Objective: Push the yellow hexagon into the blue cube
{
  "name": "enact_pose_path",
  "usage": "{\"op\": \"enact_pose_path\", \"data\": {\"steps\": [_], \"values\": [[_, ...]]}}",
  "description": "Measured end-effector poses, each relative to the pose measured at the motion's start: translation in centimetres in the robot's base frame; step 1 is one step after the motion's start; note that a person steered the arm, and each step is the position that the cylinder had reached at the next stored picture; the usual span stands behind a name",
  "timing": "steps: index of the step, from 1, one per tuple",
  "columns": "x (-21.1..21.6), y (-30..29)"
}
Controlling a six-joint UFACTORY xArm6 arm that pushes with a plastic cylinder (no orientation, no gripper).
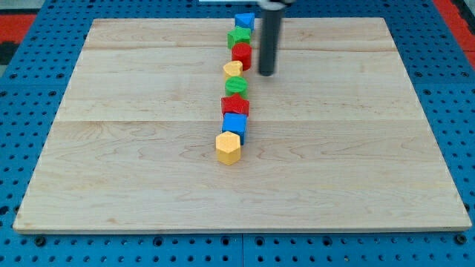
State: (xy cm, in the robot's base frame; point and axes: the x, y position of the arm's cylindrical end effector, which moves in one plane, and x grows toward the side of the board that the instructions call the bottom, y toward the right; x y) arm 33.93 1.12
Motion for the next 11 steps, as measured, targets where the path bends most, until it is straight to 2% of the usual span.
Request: {"op": "enact_pose_path", "data": {"steps": [1,2,3,4,5,6,7,8,11], "values": [[0.9,-8.1],[0.9,-12.4],[2.4,-12.4],[7.8,-14.9],[16.0,-18.0],[24.4,-16.5],[26.0,-8.3],[22.9,-3.9],[16.5,-3.4]]}}
